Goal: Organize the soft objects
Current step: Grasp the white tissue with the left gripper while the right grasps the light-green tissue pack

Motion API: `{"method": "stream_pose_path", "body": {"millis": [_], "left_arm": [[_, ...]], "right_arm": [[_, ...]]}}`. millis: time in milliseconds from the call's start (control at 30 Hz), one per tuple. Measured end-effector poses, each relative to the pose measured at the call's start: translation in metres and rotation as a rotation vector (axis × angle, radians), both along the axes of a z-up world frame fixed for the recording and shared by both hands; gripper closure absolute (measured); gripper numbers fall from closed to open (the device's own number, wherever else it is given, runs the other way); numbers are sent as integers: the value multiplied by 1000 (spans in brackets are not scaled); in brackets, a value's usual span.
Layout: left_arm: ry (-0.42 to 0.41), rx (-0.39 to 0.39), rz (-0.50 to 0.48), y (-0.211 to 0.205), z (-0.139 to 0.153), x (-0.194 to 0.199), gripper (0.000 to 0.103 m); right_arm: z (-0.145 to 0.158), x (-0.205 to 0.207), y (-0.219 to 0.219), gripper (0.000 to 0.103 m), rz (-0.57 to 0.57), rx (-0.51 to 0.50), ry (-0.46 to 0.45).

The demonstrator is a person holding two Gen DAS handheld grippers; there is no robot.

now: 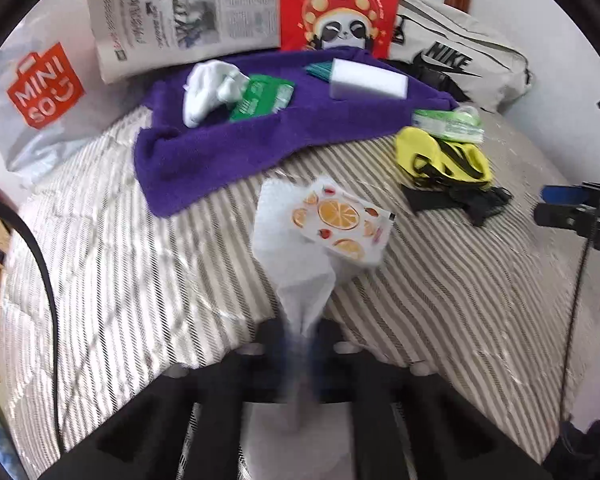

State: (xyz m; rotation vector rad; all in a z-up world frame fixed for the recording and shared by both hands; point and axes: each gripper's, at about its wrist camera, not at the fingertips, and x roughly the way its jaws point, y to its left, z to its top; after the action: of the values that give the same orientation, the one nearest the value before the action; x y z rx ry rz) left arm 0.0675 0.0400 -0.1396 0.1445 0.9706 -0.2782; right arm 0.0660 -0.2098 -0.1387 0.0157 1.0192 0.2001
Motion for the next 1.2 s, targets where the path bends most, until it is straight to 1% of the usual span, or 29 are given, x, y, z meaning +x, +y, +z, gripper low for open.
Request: {"method": "stream_pose_path", "body": {"millis": [67,200,333,367,433,533,633,733,767,867,933,967,1033,1100,1133,1200], "left_arm": [[26,-25,-5,1,2,-3,98],[-14,-26,21,6,15,-12,98],[-18,-58,61,21,23,-8,98],[-13,-47,70,23,23,-7,98],[-14,1,105,30,19,-4,98],[1,17,145,38,15,-2,98],[12,11,148,43,10,-2,98],[42,17,136,43,1,-1,98],[45,16,134,43,-1,-1,98],[38,13,119,41,-2,-3,98],[40,15,111,40,-2,-2,98],[42,14,107,40,-2,-2,98],[42,9,97,39,-2,0,97],[42,4,91,38,-2,1,97],[43,2,89,38,-2,2,97],[42,3,85,37,-2,3,97]], "right_arm": [[2,1,1,32,1,2,-7],[7,3,2,32,4,-17,-33],[12,14,-2,32,-12,-34,-57],[13,19,-4,32,-22,-30,-58],[14,29,-8,31,-47,-6,-58],[14,47,-10,31,-72,34,-48],[13,67,-7,27,-110,81,-39],[9,84,-4,26,-147,144,-22],[7,90,-2,26,-162,148,-16],[-2,107,3,25,-198,123,13],[-6,114,6,25,-207,141,25],[-7,117,9,23,-207,150,23],[-8,122,13,20,-218,125,15],[-12,130,19,20,-231,86,23],[-15,133,21,21,-230,78,27],[-17,133,20,26,-225,84,10]]}}
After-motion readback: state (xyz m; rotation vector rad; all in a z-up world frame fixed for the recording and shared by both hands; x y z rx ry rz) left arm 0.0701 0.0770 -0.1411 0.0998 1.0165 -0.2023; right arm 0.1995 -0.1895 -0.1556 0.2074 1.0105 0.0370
